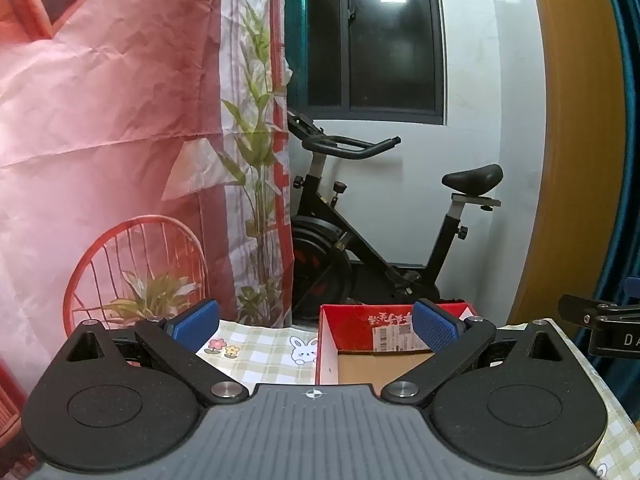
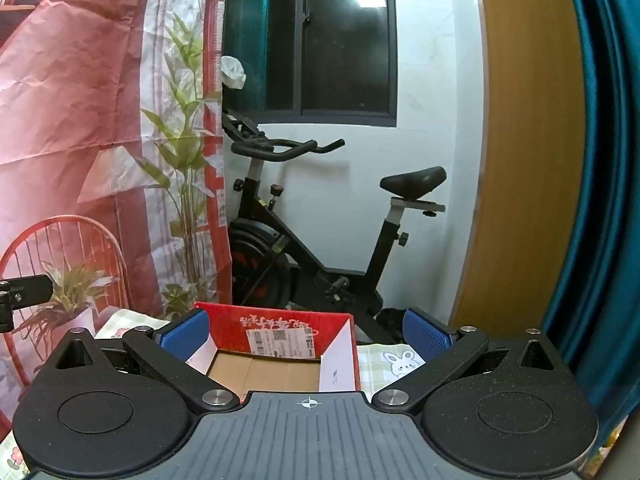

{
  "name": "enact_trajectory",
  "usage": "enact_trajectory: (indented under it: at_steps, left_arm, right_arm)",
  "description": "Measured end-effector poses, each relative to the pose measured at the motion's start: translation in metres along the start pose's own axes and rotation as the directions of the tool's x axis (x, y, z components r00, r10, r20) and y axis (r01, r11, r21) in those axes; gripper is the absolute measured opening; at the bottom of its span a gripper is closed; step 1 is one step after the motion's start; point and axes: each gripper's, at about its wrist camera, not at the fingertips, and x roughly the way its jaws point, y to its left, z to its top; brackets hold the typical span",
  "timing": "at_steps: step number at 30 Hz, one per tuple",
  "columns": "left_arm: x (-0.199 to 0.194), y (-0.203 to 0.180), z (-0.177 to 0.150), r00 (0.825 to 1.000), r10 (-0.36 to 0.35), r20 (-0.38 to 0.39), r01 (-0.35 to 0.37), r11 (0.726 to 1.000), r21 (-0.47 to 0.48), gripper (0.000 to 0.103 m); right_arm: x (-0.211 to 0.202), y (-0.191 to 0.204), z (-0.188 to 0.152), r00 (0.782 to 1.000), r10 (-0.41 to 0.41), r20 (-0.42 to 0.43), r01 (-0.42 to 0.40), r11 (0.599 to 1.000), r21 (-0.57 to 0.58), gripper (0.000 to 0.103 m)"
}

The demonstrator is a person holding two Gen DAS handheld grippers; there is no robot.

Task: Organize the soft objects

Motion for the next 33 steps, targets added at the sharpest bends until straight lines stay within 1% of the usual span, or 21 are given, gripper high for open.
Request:
enact_trajectory:
  at_steps: [5,33]
  left_arm:
    - [0.0016,-0.0009,-0.0012,1.0,-0.003,-0.008,0.003,1.0,-0.001,0.103]
    - [0.0024,-0.0023,-0.0028,1.0,-0.01,-0.026,0.009,1.0,-0.009,0.103]
  right_arm:
    - [0.0027,-0.0005,-0.0043,1.0,-0.003,0.003,0.003,1.0,-0.002,0.103]
    - [0.0067,-0.0018,-0.0057,1.0,-0.001,-0.004,0.001,1.0,-0.001,0.103]
